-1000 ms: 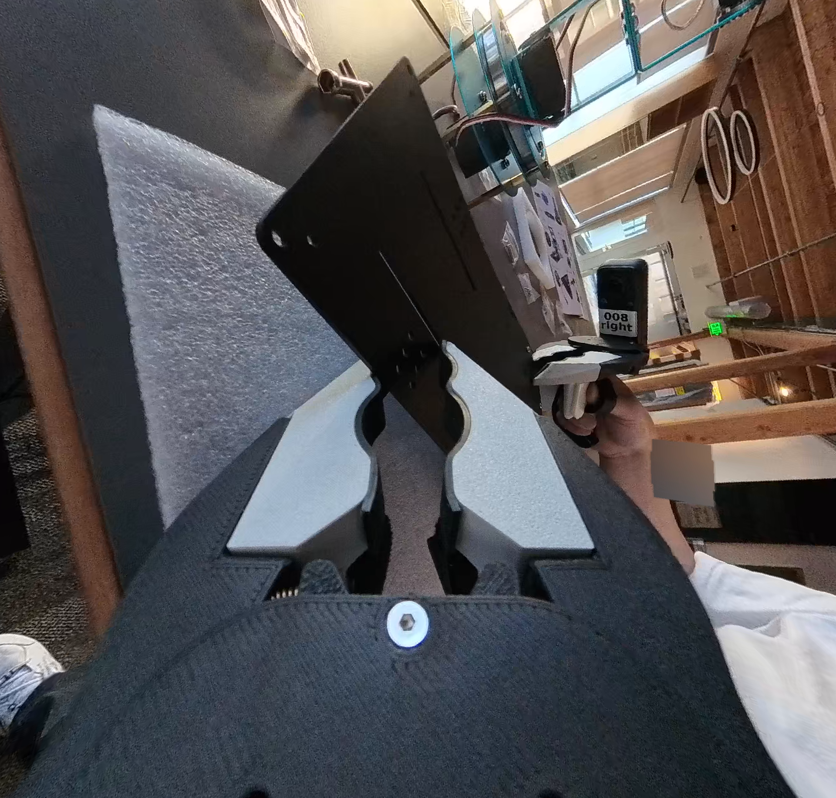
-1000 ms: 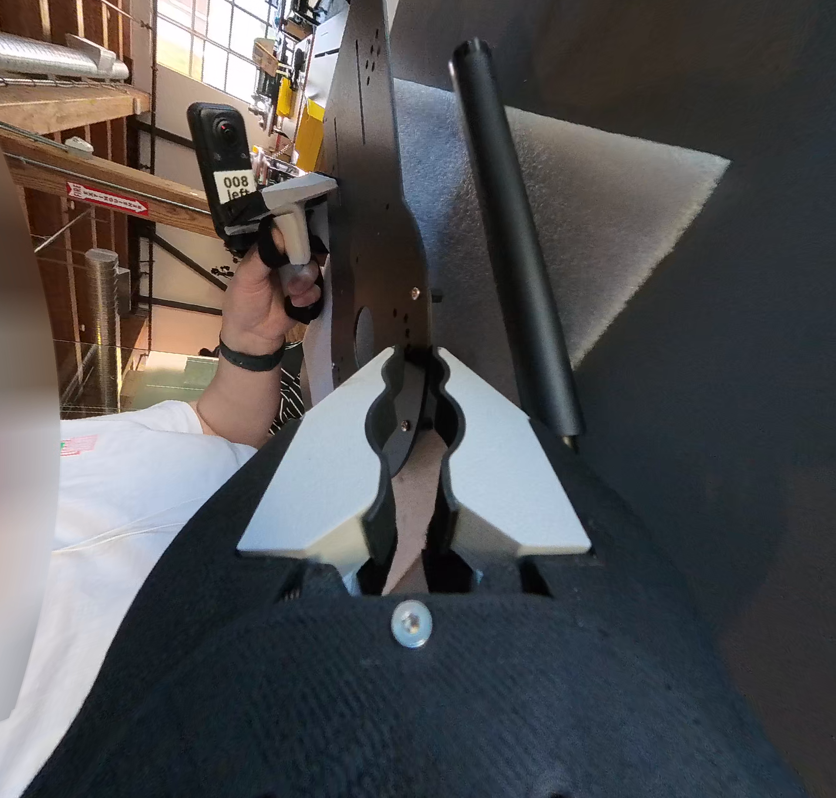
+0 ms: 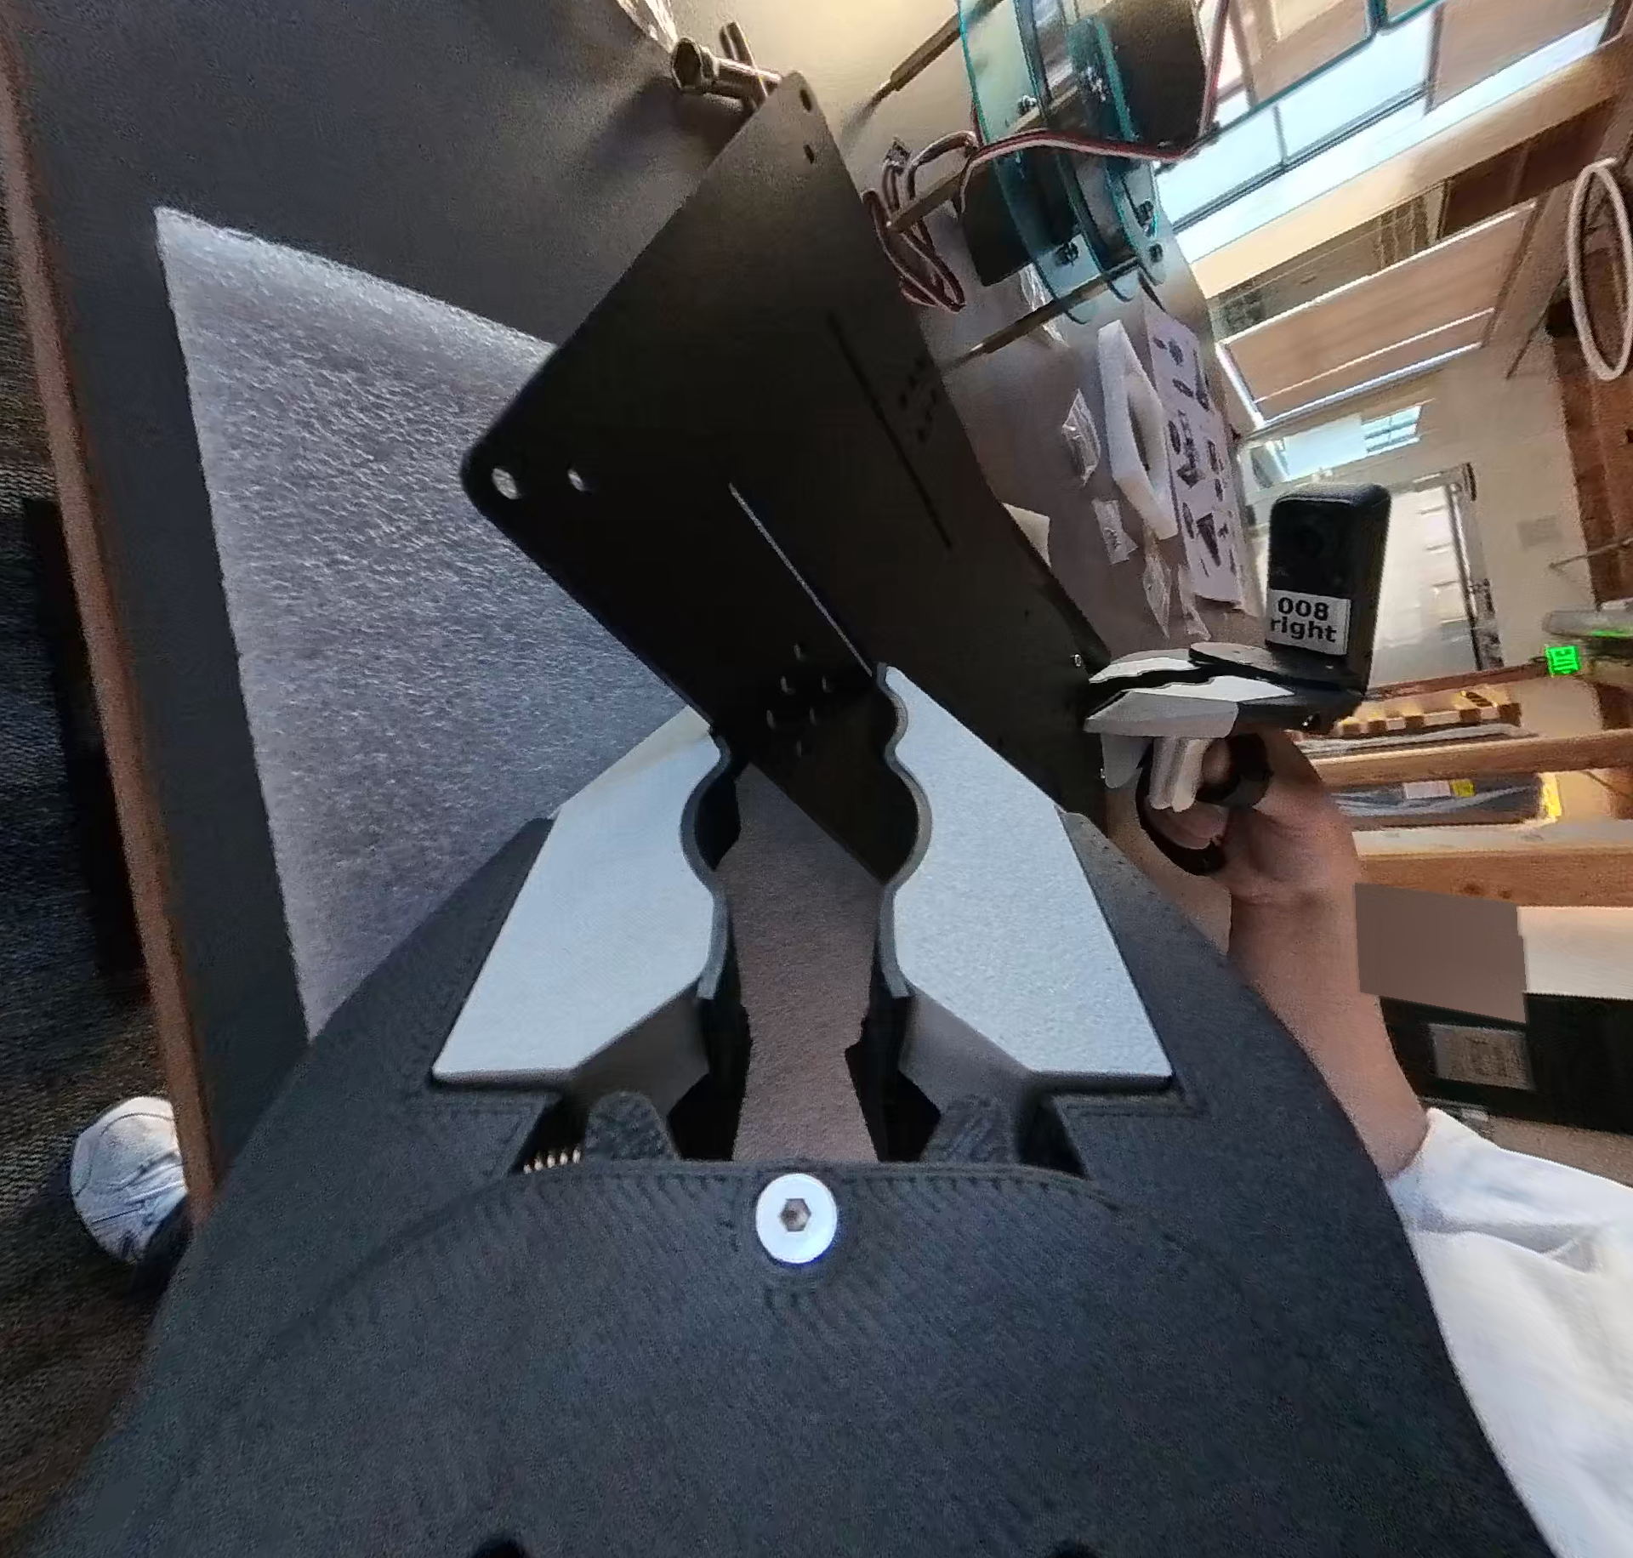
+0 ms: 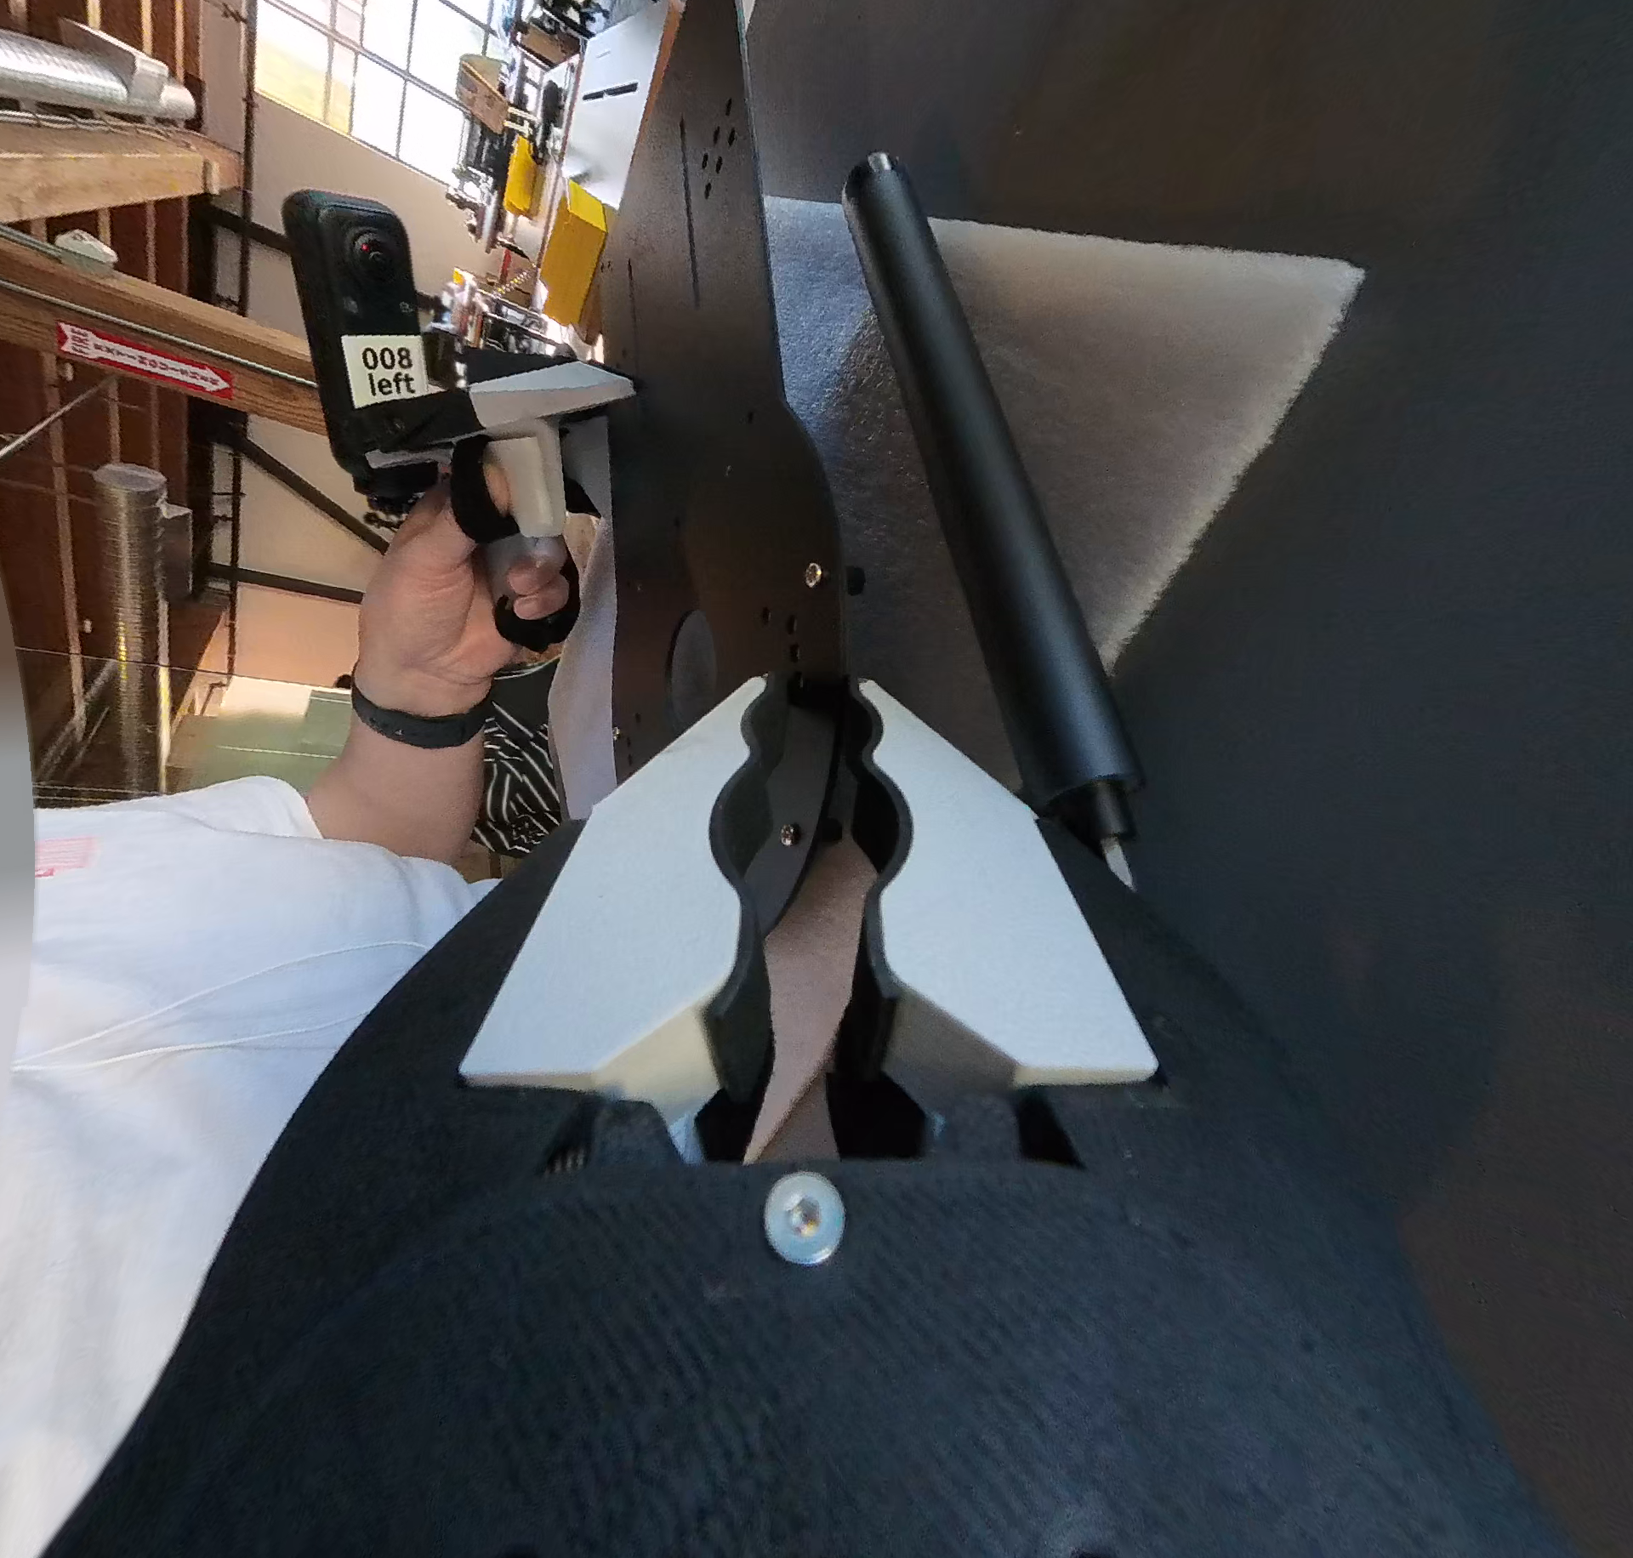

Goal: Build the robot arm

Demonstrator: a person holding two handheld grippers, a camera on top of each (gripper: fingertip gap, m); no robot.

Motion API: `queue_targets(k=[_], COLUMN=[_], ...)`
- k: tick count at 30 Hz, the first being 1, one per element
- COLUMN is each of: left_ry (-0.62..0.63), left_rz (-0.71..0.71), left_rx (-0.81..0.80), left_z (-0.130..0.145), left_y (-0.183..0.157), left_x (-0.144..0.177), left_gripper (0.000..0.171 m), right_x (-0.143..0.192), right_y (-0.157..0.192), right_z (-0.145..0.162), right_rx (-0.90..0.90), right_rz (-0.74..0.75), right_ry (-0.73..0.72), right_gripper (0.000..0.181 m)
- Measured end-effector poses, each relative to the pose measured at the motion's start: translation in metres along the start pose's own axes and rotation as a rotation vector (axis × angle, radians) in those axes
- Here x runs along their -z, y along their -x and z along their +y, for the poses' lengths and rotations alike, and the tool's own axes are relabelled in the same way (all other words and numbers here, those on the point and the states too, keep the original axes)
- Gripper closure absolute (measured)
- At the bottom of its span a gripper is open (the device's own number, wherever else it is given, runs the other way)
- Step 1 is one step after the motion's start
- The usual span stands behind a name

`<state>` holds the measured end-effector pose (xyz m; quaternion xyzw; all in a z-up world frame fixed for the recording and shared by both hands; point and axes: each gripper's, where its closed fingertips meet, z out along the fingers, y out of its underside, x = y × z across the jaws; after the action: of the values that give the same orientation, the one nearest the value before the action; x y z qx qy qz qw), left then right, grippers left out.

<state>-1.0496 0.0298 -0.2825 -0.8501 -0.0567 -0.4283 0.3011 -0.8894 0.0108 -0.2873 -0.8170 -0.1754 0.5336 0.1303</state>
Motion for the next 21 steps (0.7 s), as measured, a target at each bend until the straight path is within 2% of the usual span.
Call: queue_targets(k=[11,21], left_ry=[-0.045,0.028], left_rz=[0.016,0.022], left_rx=[0.051,0.099], left_z=[-0.0038,-0.0004], left_y=[0.0022,0.005], left_x=[0.004,0.0042], left_gripper=[0.147,0.148], right_x=[-0.0011,-0.0033], right_y=[0.0066,0.0025], right_z=[-0.0051,-0.0052], right_rx=[0.055,0.061], right_rz=[-0.014,-0.014], right_ry=[-0.011,-0.015], right_gripper=[0.173,0.172])
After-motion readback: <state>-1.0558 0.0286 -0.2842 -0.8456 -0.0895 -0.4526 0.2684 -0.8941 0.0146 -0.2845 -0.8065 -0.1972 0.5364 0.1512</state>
